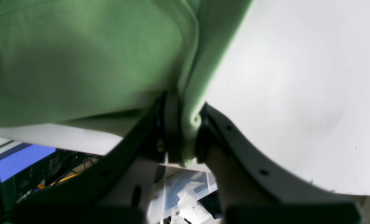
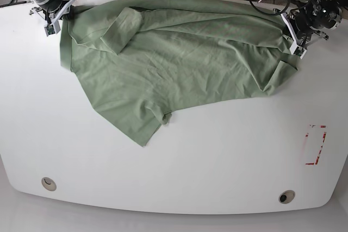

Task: Layout the t-shirt on the table in an organized manner, then fold the t-shirt properly
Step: 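Pull both held corners back and apart, stretching the collar edge, then open both grippers and release the collar corners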

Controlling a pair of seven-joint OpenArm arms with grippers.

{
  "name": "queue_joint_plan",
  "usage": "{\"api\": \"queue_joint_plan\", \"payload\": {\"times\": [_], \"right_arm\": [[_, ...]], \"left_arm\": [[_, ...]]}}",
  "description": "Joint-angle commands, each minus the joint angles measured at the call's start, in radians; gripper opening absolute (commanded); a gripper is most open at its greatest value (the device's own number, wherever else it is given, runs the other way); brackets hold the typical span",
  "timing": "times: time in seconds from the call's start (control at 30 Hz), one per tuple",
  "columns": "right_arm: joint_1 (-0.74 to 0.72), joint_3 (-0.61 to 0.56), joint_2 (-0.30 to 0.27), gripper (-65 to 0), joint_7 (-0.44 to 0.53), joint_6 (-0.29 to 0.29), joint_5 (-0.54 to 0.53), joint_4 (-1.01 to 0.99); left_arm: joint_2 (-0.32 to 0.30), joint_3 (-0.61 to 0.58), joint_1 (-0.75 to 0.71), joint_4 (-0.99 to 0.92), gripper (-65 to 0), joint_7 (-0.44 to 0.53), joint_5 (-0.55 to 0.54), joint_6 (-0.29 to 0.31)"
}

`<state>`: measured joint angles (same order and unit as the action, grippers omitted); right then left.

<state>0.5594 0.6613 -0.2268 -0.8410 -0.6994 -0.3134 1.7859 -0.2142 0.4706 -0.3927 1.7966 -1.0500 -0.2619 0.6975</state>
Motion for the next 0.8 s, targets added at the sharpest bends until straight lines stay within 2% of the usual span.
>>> {"api": "queue_joint_plan", "payload": {"times": [0.0,0.1,0.2,0.4,0.5,0.57,0.63,0.7,0.77], "right_arm": [[0.004,0.008,-0.003,-60.9,0.006,0.001,0.006,0.018],[0.003,0.008,-0.003,-60.1,0.006,0.001,0.006,0.019],[0.003,0.012,-0.006,-53.7,0.006,0.001,0.006,0.033],[-0.002,0.091,0.019,-28.2,0.006,0.001,0.006,0.101],[-0.003,0.094,0.022,-19.2,0.006,0.001,0.006,0.105],[-0.005,0.094,0.014,-16.6,0.006,0.001,0.006,0.105],[-0.006,0.094,0.013,-17.1,0.006,0.001,0.006,0.104],[-0.006,0.094,0.013,-17.9,0.006,0.001,0.006,0.104],[-0.014,0.096,0.013,-18.5,0.006,0.001,0.006,0.104]], "left_arm": [[-0.014,0.006,0.001,0.019,-65.0,0.003,0.003,0.001],[-0.014,0.006,0.001,0.019,-65.0,0.003,0.003,0.001],[-0.014,0.006,0.001,0.019,-65.0,0.003,0.003,0.001],[-0.014,0.004,0.001,0.019,-65.0,0.003,0.003,0.001],[-0.014,0.004,0.001,0.019,-64.4,0.003,0.003,0.001],[-0.014,0.004,0.004,0.019,-59.3,0.003,0.003,0.001],[-0.014,0.004,0.004,0.021,-55.3,0.003,0.003,0.001],[-0.014,0.006,0.004,0.029,-54.7,0.003,0.003,0.001],[-0.011,0.014,0.004,0.041,-56.8,0.003,0.006,0.001]]}}
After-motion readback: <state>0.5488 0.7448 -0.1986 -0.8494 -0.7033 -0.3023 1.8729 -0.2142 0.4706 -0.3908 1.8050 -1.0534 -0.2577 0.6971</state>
